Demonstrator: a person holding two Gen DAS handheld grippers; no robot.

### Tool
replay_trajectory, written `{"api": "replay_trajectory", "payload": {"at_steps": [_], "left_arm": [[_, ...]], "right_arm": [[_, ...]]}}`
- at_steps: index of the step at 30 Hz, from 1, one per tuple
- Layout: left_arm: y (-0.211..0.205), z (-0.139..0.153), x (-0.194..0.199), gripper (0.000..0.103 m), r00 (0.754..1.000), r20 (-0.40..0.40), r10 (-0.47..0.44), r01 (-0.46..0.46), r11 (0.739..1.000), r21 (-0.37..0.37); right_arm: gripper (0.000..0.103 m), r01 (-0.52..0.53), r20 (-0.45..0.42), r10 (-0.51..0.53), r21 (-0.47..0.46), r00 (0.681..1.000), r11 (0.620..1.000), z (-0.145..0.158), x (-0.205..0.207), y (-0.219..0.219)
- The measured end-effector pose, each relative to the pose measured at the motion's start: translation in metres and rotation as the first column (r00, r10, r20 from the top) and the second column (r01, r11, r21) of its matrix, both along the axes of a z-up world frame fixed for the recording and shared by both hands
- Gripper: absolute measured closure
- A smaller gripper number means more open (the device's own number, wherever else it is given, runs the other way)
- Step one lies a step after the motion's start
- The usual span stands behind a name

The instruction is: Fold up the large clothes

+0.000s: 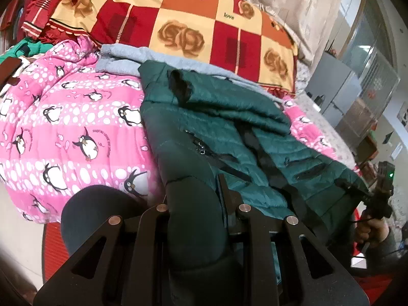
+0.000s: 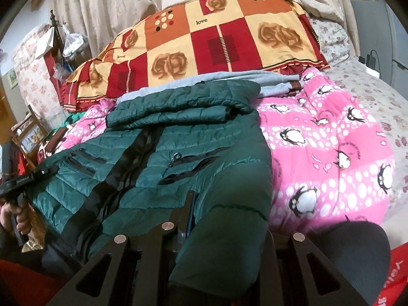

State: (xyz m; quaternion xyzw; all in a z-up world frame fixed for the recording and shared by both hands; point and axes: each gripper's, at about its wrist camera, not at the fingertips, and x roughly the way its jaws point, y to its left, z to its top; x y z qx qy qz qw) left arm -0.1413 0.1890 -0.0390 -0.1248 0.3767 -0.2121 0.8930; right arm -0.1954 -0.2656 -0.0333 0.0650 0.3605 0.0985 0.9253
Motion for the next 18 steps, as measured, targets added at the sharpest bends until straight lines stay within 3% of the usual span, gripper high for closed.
{"api": "replay_trajectory", "payload": {"at_steps": [5,8,12,18], "left_arm": [[0.012,0.014,-0.012,0.084,1.0,0.012,0.02,-0.019,0.996,-0.086],[0.017,0.02,-0.008,0.084,0.998,0.022,0.056,-0.052,0.989,-0.139],[0.017,0.03,0.011,0.085,0.993,0.037,0.113,-0.105,0.979,-0.172],[0.008,0.061,0.045,0.084,0.975,0.135,0.175,-0.148,0.971,-0.187]], "right_arm": [[0.085,-0.003,0.016,0.003,0.025,1.0,1.0,0.012,-0.022,-0.007],[0.085,0.014,0.042,-0.017,0.086,0.999,0.996,0.02,-0.023,-0.018],[0.085,0.038,0.086,-0.05,0.132,0.995,0.99,0.029,-0.004,-0.027],[0.085,0.09,0.176,-0.113,0.134,0.978,0.987,0.057,0.043,-0.024]]}}
